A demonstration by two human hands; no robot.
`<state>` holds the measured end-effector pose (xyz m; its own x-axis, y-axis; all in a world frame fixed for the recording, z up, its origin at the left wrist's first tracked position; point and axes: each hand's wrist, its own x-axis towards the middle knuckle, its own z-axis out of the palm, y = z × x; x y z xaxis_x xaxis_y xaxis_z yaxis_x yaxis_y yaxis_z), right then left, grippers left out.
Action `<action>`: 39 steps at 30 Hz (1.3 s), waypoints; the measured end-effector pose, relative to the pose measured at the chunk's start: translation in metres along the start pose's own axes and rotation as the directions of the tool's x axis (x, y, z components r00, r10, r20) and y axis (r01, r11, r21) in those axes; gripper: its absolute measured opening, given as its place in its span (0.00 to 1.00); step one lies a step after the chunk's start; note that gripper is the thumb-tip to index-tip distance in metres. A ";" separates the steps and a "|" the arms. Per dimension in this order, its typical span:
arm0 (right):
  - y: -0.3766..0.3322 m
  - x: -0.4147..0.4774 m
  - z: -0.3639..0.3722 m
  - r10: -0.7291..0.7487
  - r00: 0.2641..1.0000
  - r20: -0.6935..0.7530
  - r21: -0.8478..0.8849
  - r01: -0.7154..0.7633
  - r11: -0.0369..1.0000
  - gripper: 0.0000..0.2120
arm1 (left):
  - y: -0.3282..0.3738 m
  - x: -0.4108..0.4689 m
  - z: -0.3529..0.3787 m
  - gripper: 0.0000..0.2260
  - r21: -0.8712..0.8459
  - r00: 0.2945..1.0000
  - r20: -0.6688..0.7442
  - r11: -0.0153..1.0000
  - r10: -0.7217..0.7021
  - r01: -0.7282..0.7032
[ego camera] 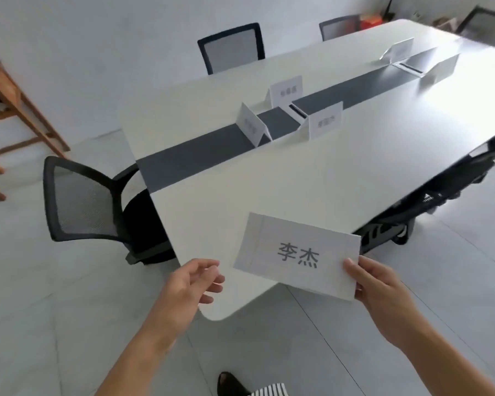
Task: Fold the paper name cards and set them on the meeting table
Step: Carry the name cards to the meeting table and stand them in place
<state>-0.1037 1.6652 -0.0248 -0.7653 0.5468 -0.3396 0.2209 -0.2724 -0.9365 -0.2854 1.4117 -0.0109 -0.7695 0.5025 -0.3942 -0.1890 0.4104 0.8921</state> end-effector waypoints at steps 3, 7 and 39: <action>-0.002 -0.039 -0.045 0.005 1.000 -0.012 0.064 -0.004 0.998 0.14 | 0.020 0.001 0.062 0.11 -0.006 0.996 0.087 1.000 -0.002 0.003; 0.007 -0.082 -0.115 0.076 0.997 -0.025 0.111 -0.073 0.991 0.17 | 0.040 -0.017 0.157 0.16 -0.111 0.962 0.260 0.987 -0.087 0.120; -0.012 -0.017 -0.620 0.412 0.360 -0.837 0.424 -0.047 0.904 0.08 | 0.289 0.223 0.790 0.13 0.116 0.648 0.760 0.992 -0.059 -0.045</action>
<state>0.2814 2.1498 -0.0625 0.3220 0.7475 -0.5810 -0.0207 -0.6080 -0.7937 -0.0299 2.2432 -0.0151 -0.0236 0.8792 -0.4759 -0.0822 0.4727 0.8774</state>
